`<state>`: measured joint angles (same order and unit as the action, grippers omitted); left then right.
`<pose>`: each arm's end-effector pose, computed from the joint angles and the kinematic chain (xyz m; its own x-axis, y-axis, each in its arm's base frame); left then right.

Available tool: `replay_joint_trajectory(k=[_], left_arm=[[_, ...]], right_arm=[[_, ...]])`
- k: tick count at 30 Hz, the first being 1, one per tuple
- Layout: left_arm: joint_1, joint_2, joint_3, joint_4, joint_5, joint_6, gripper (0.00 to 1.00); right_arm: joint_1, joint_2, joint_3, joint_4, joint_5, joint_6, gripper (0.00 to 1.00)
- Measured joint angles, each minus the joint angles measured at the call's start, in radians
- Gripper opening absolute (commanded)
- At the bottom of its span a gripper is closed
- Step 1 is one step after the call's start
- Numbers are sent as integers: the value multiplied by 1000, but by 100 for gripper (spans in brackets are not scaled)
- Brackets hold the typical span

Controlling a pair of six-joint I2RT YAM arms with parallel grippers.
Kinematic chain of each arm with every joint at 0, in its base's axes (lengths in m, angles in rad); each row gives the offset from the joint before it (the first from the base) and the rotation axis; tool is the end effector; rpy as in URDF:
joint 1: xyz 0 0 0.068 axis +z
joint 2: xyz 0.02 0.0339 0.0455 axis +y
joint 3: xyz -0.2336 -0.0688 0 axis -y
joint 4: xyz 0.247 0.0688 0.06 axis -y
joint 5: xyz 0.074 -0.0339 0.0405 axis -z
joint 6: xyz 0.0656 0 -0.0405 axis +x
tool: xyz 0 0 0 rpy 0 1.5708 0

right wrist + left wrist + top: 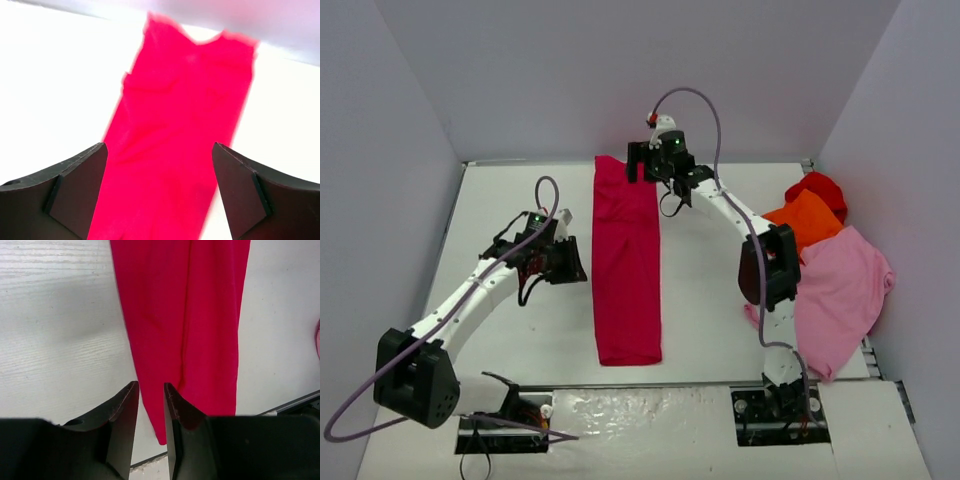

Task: Fold and stack the t-shirts
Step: Rotate the tshirt 90 degrees, then grab the bottom of the folded rectangular tshirt with right arm

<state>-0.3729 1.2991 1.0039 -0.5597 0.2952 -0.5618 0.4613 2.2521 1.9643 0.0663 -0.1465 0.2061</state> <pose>0.2732 -0.1274 0.2209 -0.8751 -0.2050 -0.4385 0.0712 0.8416 -0.5354 0.4941 0.2563 0.2519 -0.3088 0.0726 -0.9484 -0.5156 0.8251 0.2310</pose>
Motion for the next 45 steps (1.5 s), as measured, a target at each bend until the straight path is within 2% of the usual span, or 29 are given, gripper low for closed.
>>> replay_joint_trajectory(k=[2,5,9,13,17,23,27,32,38,42,45], left_arm=[[0,0,8,-12,18,-9,24],[0,0,8,-32,57,-42,24],[-4,2,-38,-22,139,-102,24],[-14,2,-150,-5,202,-154,28],[-25,0,-218,-11,234,-188,32],[-26,-36,-318,12,284,-242,34],[-26,-52,-353,39,306,-270,34],[-26,-49,-354,74,310,-284,34],[-26,-13,-332,94,299,-289,34],[-26,13,-296,105,297,-288,34],[-26,14,-290,119,292,-289,34]], right_arm=[[5,-220,-164,30,49,9,70],[3,-588,-457,12,110,60,67],[-28,-959,-841,-4,48,217,62],[-17,-1089,-1243,-11,-75,438,65],[31,-1104,-1481,-96,-164,589,67],[90,-1163,-1586,-44,-253,724,68],[135,-1156,-1651,82,-310,805,68],[192,-1058,-1681,247,-375,888,69],[253,-1005,-1688,340,-403,933,68],[283,-1006,-1689,333,-412,950,68],[308,-1061,-1693,260,-390,944,67]])
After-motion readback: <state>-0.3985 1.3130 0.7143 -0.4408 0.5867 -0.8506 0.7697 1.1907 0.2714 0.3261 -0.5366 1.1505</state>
